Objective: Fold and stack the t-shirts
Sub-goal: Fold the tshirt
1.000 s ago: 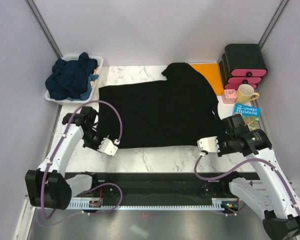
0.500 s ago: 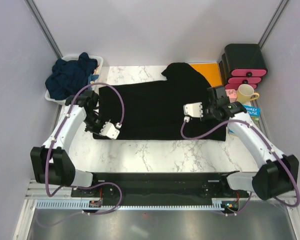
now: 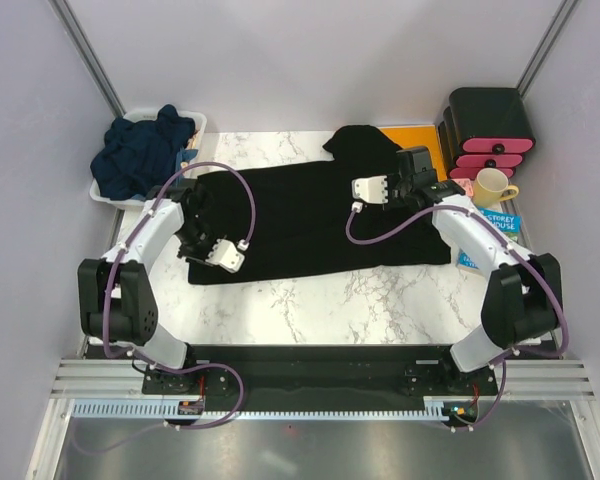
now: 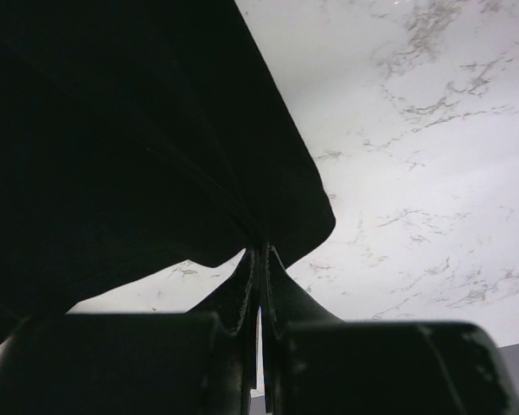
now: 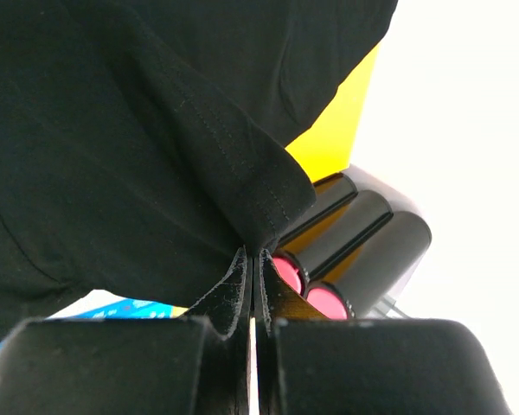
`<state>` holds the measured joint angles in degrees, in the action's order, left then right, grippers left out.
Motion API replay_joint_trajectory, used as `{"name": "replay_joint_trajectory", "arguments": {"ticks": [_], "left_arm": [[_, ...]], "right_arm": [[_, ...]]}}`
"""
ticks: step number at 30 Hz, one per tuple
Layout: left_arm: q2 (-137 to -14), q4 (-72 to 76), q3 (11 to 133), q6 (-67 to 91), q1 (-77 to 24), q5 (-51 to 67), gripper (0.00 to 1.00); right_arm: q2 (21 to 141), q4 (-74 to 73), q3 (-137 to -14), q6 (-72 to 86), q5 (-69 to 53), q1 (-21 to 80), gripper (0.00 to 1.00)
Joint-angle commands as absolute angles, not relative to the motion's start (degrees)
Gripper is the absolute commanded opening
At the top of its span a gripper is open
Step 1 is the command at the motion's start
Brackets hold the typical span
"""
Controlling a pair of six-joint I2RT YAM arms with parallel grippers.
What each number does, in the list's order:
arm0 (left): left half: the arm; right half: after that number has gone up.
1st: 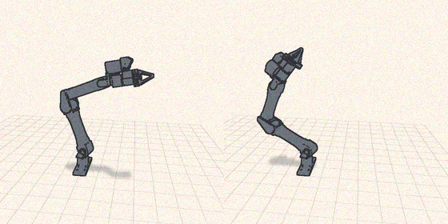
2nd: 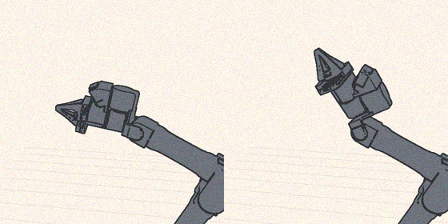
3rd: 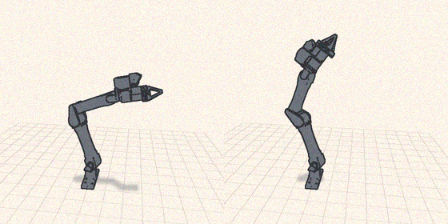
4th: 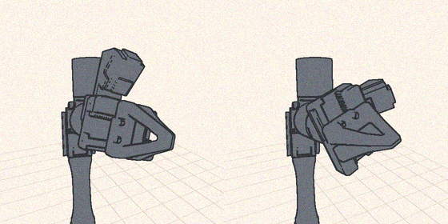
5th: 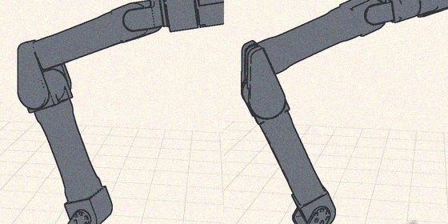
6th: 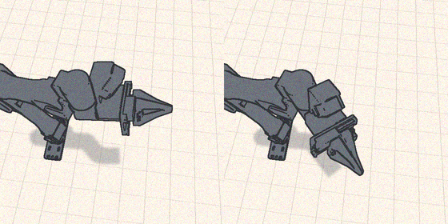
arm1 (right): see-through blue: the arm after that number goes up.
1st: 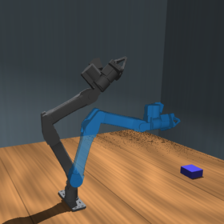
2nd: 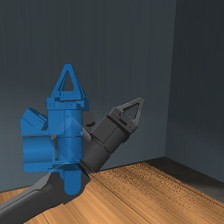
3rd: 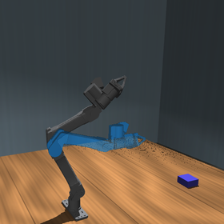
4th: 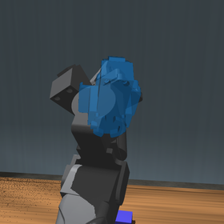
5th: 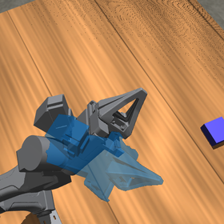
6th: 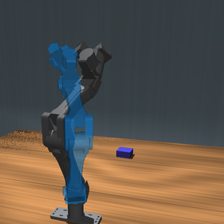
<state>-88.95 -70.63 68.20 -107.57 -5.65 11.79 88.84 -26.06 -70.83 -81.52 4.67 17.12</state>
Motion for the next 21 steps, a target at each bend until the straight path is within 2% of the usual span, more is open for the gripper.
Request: {"name": "replay_joint_trajectory", "arguments": {"ticks": [1, 21], "left_arm": [[-90.96, -66.8, 69.52, -105.73, -5.71, 10.11, 0.02], [-98.7, -58.36, 71.81, -100.11, -5.62, 7.03, 0.02]], "right_arm": [[91.23, -21.27, -75.32, -81.3, 5.19, 17.23, 0.0], [97.03, -19.07, -76.11, -79.81, 6.06, 17.23, 0.0]]}}
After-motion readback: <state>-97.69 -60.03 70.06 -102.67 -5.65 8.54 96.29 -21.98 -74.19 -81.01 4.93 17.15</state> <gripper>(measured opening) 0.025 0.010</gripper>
